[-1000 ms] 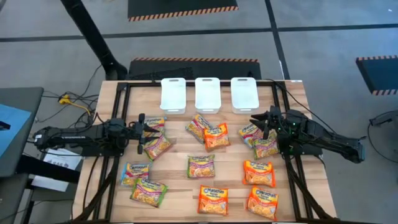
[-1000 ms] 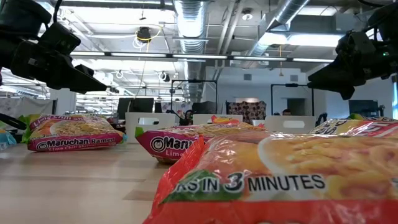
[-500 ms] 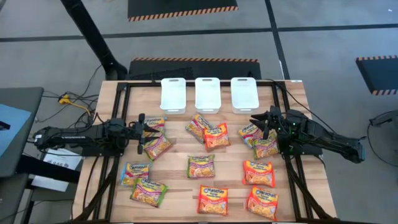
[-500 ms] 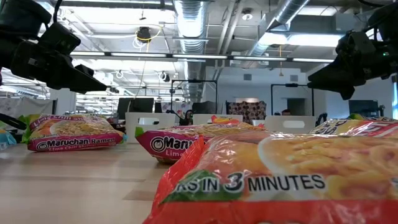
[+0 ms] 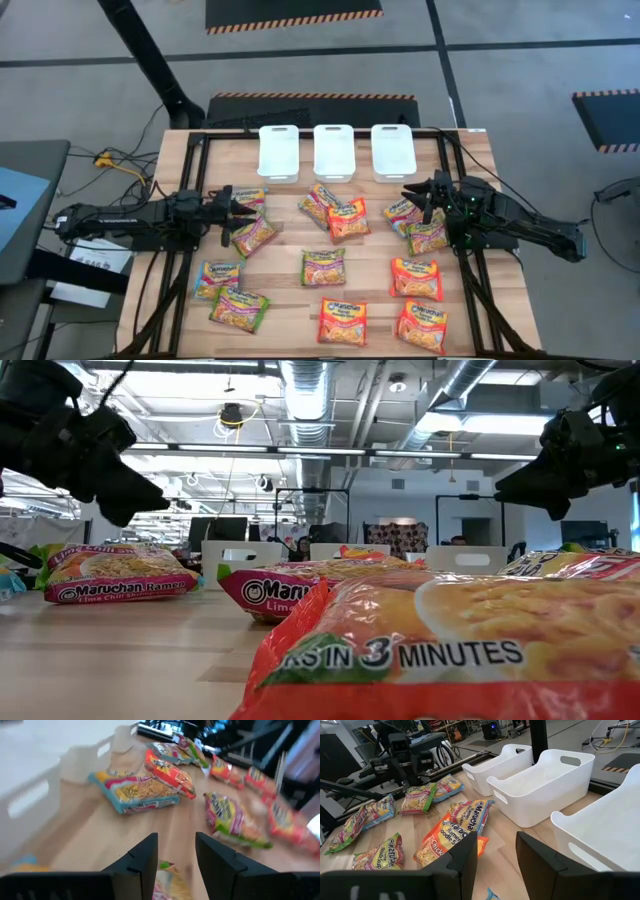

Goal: Sort Maruchan noodles
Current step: Put the green noodle pack into the right white bin

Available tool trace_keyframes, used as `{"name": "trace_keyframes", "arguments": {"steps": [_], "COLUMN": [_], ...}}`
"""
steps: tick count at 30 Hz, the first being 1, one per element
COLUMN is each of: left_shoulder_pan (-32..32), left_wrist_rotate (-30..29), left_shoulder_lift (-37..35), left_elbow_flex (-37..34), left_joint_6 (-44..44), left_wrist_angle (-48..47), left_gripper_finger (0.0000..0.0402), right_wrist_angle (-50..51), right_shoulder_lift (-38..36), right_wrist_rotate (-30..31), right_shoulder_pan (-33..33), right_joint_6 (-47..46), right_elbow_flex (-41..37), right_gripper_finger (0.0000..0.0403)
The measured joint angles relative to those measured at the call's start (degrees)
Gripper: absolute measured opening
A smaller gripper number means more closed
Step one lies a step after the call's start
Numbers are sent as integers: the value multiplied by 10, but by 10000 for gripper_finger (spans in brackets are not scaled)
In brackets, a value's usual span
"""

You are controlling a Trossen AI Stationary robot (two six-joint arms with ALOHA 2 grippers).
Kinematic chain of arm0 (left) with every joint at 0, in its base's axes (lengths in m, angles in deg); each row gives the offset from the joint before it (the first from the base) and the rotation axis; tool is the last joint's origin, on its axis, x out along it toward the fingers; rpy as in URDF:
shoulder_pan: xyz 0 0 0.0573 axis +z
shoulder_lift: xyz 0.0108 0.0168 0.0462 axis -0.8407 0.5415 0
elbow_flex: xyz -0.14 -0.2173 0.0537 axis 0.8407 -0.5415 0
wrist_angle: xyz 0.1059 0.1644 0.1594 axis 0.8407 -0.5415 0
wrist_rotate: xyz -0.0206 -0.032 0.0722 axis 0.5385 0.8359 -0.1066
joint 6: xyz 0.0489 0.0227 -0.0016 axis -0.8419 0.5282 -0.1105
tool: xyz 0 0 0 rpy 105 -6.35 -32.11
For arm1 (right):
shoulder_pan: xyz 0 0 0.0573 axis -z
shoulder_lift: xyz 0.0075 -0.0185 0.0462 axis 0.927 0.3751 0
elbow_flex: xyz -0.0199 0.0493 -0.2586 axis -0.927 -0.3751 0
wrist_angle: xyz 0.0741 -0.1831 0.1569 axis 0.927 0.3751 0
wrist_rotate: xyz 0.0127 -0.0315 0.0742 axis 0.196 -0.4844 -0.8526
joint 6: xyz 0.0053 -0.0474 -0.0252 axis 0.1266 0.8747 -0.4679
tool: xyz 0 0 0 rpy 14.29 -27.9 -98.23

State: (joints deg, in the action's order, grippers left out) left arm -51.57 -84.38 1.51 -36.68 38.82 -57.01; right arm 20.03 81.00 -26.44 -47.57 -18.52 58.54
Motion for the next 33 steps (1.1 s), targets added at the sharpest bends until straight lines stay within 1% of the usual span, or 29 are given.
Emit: {"name": "trace_keyframes", "arguments": {"steps": [3, 6, 18, 22, 25, 27, 31, 33], "left_shoulder_pan": [0, 0, 0, 0, 0, 0, 0, 0], "left_wrist_rotate": [-14, -26, -31, -35, -46, -57, -74, -97], "left_shoulder_lift": [0, 0, 0, 0, 0, 0, 0, 0], "left_elbow_flex": [0, 0, 0, 1, 9, 14, 14, 15], "left_joint_6": [61, 86, 110, 153, 180, 190, 193, 191], "left_wrist_angle": [2, 5, 9, 37, 34, 48, 64, 66], "left_gripper_finger": [121, 121, 121, 121, 121, 121, 121, 121], "right_wrist_angle": [0, 0, 0, 0, -6, -14, -24, -26], "right_shoulder_lift": [0, 0, 0, 0, 0, 0, 0, 0], "right_wrist_rotate": [0, 0, 0, 0, 0, 0, 0, 0], "right_shoulder_pan": [0, 0, 0, 0, 0, 0, 0, 0], "right_joint_6": [0, 0, 0, 0, -1, -13, -71, -80], "right_elbow_flex": [0, 0, 0, 0, 0, -1, -2, -2], "right_gripper_finger": [159, 159, 159, 159, 159, 159, 159, 159]}}
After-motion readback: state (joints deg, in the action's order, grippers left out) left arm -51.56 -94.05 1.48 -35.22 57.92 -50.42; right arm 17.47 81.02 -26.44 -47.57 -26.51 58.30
